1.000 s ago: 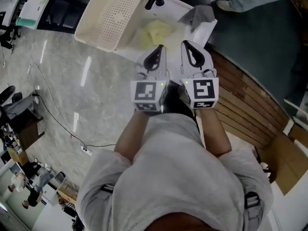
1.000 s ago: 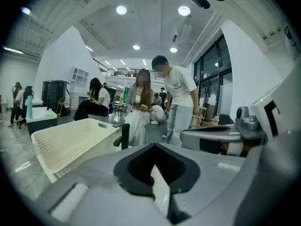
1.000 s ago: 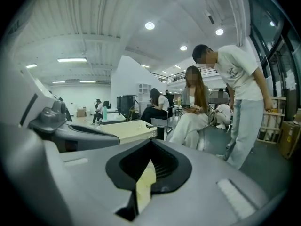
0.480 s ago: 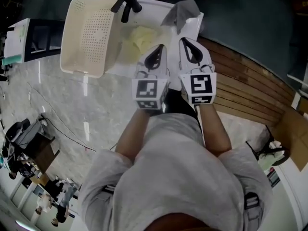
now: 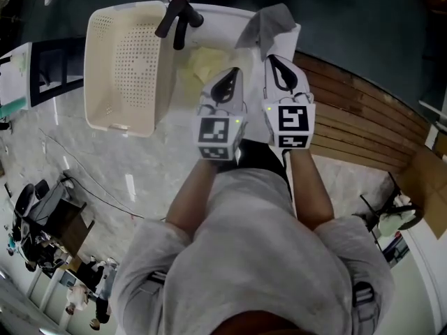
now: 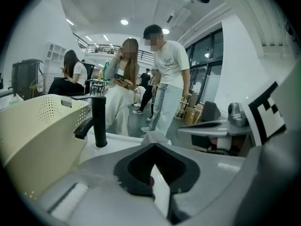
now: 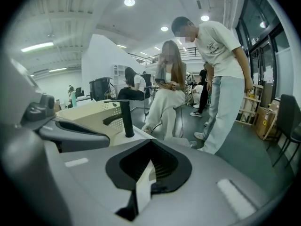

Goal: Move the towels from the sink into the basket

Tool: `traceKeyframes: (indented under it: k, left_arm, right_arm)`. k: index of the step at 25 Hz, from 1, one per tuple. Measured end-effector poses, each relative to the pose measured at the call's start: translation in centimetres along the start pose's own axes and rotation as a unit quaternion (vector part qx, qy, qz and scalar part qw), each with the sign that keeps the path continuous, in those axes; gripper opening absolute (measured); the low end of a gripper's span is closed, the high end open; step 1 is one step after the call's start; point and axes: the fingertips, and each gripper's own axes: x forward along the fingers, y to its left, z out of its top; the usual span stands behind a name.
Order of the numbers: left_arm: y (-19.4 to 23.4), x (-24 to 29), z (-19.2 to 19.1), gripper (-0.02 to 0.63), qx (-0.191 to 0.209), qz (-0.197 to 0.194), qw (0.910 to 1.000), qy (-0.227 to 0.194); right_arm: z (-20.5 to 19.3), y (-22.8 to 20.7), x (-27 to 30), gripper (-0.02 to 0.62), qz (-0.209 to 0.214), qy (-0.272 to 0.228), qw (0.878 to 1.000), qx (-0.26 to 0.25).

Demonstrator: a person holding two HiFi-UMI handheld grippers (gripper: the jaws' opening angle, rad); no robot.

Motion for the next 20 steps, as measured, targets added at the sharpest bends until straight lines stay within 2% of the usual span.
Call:
traceKeyframes:
  k: [9,10,11,12,20]
  left_arm:
    - [1.3,3.0,-1.9,0.020,-0.013,-0.018,0.9992,0.034]
    - [1.5,3.3,-2.1,0.021,-0.014,-0.018,0.9990,0.038]
    - [1.7,3.5,-2.3,0.020,-0.016,-0.018,0.9989,0.041]
    - [1.9,3.6,-2.5,0.020,-0.017,-0.017,0.9987,0.044]
    - [3.3,3.9,-3.6,0.020,-0.025,-0.010,0.9978,0.060]
  right_arm:
    - [-2.5,-1.6,4.2,0.008,-0.018,0.048,0.999,0.010]
    - [-2.8,-1.8,4.7,0.022,-0.018,0.055,0.998,0.011]
    - [-3.2,-1.9,5.3,0.078,-0.017,0.062,0.998,0.011]
    - [-3.5,-2.0,5.8,0.098,-0.015,0.068,0.998,0.012]
    - [-6.9,-2.1,9.1,0.133,-0.010,0.131,0.991,-0.008]
